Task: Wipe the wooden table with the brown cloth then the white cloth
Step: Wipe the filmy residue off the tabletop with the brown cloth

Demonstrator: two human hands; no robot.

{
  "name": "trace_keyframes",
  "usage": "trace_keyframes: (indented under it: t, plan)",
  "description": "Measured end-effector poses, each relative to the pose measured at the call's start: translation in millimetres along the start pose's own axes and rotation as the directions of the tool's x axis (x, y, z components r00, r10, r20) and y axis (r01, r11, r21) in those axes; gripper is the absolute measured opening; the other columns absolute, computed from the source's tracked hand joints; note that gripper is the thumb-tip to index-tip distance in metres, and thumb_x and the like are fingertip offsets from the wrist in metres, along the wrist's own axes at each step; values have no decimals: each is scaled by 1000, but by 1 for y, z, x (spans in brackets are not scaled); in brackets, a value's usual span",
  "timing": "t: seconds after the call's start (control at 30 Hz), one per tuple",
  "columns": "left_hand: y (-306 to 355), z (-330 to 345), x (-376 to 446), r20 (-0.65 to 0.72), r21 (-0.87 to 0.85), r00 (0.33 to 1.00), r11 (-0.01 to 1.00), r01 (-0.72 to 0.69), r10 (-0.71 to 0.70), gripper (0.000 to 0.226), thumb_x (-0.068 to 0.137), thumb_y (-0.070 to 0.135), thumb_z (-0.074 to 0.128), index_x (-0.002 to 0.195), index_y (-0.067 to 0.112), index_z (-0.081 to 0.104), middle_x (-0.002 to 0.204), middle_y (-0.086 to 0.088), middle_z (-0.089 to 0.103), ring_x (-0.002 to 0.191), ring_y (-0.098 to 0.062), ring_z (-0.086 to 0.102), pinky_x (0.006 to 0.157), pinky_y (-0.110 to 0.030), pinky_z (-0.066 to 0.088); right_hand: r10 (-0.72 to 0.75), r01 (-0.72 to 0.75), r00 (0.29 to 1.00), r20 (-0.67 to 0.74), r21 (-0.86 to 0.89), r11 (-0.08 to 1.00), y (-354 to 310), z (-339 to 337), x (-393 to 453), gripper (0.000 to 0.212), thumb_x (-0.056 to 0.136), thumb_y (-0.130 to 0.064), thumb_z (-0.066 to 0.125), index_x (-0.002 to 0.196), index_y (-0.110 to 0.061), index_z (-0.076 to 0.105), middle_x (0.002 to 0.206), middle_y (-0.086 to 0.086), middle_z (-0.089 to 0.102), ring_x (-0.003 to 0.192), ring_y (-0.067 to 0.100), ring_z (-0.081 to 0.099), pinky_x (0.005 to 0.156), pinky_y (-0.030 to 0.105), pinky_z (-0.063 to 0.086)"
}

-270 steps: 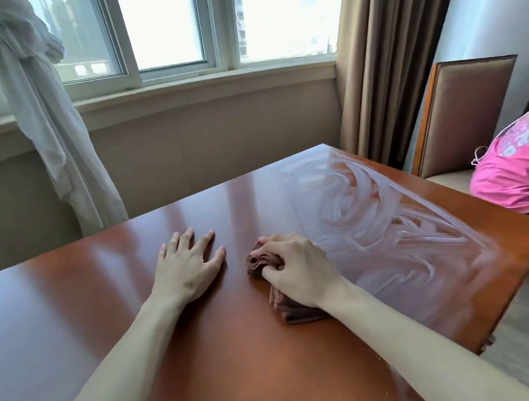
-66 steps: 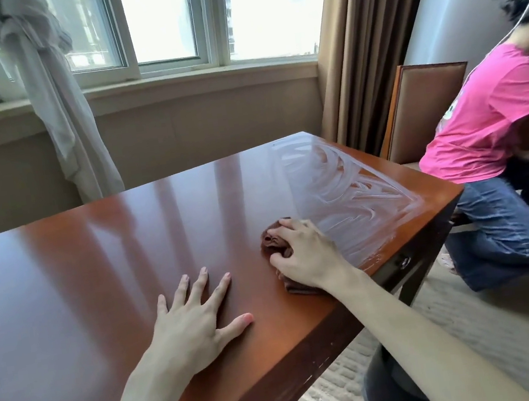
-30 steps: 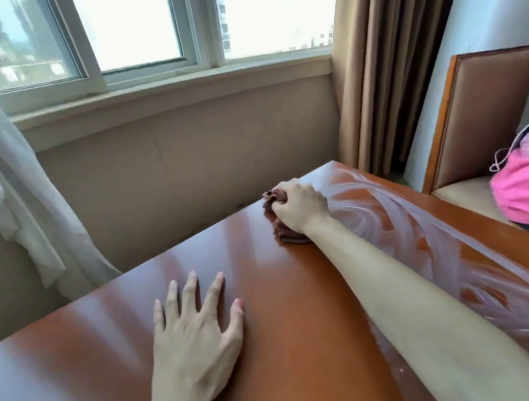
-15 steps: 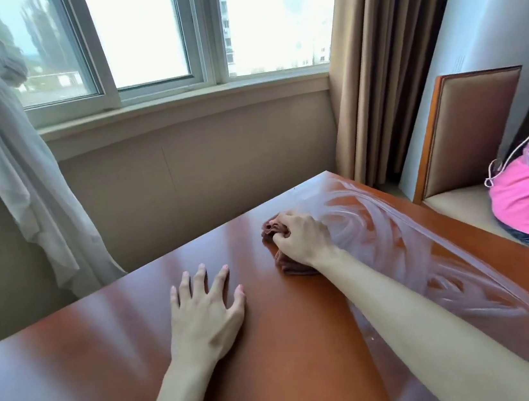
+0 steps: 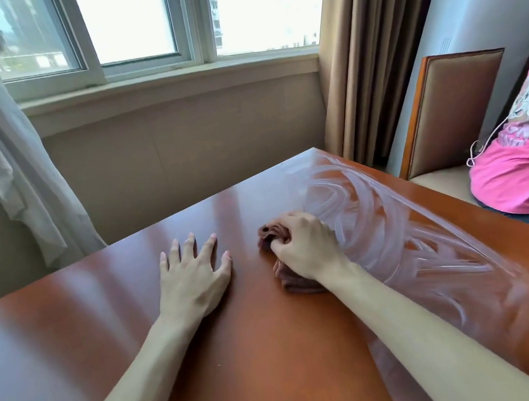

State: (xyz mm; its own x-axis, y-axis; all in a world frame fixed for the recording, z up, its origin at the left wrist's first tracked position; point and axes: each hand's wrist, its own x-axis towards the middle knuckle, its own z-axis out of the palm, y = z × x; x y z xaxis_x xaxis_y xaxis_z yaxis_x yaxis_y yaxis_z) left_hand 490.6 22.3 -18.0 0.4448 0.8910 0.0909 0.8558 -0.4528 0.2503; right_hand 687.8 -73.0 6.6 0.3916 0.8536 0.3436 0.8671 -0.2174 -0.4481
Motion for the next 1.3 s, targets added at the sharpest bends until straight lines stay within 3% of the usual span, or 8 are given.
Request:
trace_keyframes:
  t: [0.17, 0.3, 0.5, 0.73, 0.9, 1.1, 1.3]
  plan:
    - [0, 3, 6, -13, 27, 1000, 1000, -10, 10, 63, 96, 67, 23, 155, 43, 24, 166, -2, 17, 153, -29, 8, 124, -47, 5, 143, -147, 988, -50, -96, 984, 41, 28, 120, 16, 86, -31, 56, 91, -18, 65, 99, 10, 69, 94, 39, 64, 70, 37, 45]
    - [-2, 7, 7, -52, 36, 999, 999, 7, -5, 74, 86, 74, 10, 154, 46, 23, 165, 3, 19, 153, -25, 9, 124, -43, 5, 190, -198, 979, -78, -113, 974, 65, 46, 210, 27, 85, -33, 58, 104, -21, 73, 105, 11, 71, 102, 39, 64, 75, 35, 43]
    - [-1, 8, 7, -67, 9, 997, 1000, 26, -25, 79, 83, 77, 6, 154, 49, 24, 165, 7, 18, 153, -19, 6, 125, -40, 2, 215, -218, 976, -48, -90, 972, 78, 60, 268, 22, 80, -32, 61, 94, -21, 74, 96, 11, 72, 97, 39, 64, 71, 32, 39]
    - [1, 4, 6, -19, 26, 999, 999, 36, -36, 75, 86, 75, 10, 155, 47, 21, 165, 4, 16, 154, -22, 5, 125, -42, 3, 141, -144, 989, -54, -53, 988, 52, 42, 178, 19, 82, -24, 55, 91, -18, 71, 95, 10, 69, 94, 40, 63, 72, 37, 47]
    - [4, -1, 3, 7, 13, 999, 999, 36, -36, 66, 95, 70, 25, 155, 42, 27, 166, -1, 18, 153, -26, 8, 125, -45, 4, 29, -28, 999, 32, -9, 1000, 15, 9, 54, 31, 87, -25, 58, 113, -29, 74, 121, -4, 69, 112, 30, 61, 88, 40, 54]
    - [6, -7, -1, 26, 5, 999, 1000, 29, -29, 63, 97, 66, 30, 155, 41, 29, 166, -4, 17, 153, -28, 9, 125, -46, 5, -141, 140, 987, 77, 18, 990, -11, -25, -70, 39, 87, -31, 59, 123, -38, 71, 141, -19, 58, 132, 8, 49, 103, 34, 48]
    - [1, -2, 1, -14, -15, 1000, 1000, 13, -13, 62, 97, 64, 33, 153, 39, 34, 165, -4, 22, 153, -28, 12, 125, -45, 7, -233, 212, 957, 175, 129, 969, -16, -19, -57, 39, 83, -36, 56, 119, -42, 71, 133, -25, 61, 125, 6, 53, 100, 36, 49]
